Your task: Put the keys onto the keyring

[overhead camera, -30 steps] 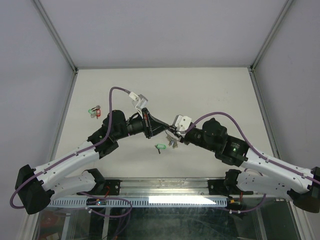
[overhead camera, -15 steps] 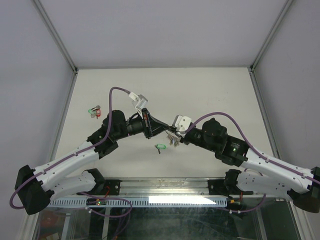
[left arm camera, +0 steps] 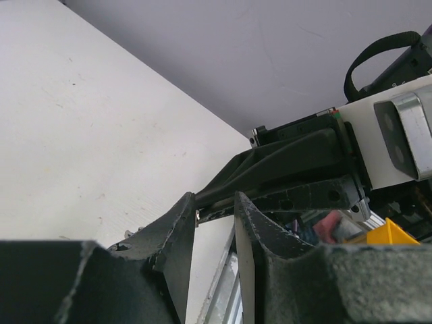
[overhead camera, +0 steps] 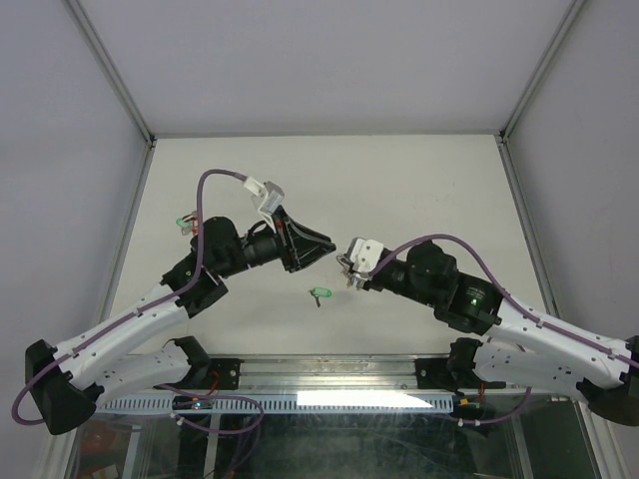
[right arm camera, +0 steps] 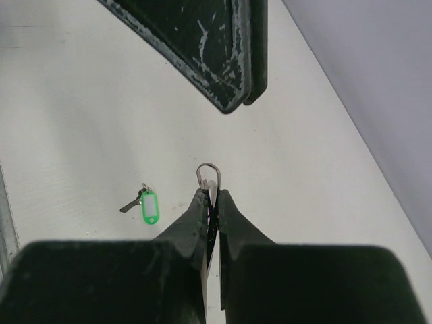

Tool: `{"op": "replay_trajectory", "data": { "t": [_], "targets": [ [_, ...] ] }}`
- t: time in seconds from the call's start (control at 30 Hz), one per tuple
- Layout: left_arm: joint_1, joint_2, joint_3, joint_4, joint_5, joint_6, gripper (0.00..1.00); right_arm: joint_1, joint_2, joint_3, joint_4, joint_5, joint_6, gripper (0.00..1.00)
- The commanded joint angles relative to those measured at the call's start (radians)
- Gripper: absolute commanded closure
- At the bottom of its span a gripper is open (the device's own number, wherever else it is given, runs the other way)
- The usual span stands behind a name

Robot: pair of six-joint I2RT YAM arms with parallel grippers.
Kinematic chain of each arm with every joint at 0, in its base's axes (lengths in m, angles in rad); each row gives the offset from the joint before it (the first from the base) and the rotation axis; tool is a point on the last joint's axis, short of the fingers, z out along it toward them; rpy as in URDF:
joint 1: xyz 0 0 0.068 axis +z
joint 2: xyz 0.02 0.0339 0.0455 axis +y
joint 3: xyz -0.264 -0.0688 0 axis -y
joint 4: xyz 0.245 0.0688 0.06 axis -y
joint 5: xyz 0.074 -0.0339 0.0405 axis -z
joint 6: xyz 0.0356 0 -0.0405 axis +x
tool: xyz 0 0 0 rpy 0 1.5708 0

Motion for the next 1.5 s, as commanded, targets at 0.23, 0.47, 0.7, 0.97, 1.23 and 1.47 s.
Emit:
{"op": "replay_trajectory", "data": {
  "t": [0.23,0.47,0.7,0.97,1.23,1.47],
  "targets": [
    [-0.009,-0.035,0.053,-0.081,-0.064,0.099,0.70,0.066,-0.054,0.013,0.037,0.112,-0.132,1.00],
    [-0.008,-0.036,0.054,-0.094,-0.068,0.113,0.70,0.096,-0.064,0.013,0.030,0.163,-0.168,1.00],
    [-0.008,-0.028,0.060,-0.091,-0.051,0.115,0.70,0.102,-0.060,0.017,0.032,0.182,-0.177,1.00],
    [-0.011,0.019,0.052,0.011,0.076,0.064,0.66,0.104,-0.040,0.019,0.082,0.180,-0.123,1.00],
    [-0.037,0.052,0.039,0.052,0.091,0.047,0.67,0.104,-0.026,0.025,0.113,0.165,-0.110,1.00],
    [-0.043,0.060,0.036,0.051,0.086,0.048,0.71,0.104,-0.024,0.026,0.121,0.154,-0.101,1.00]
  ]
}}
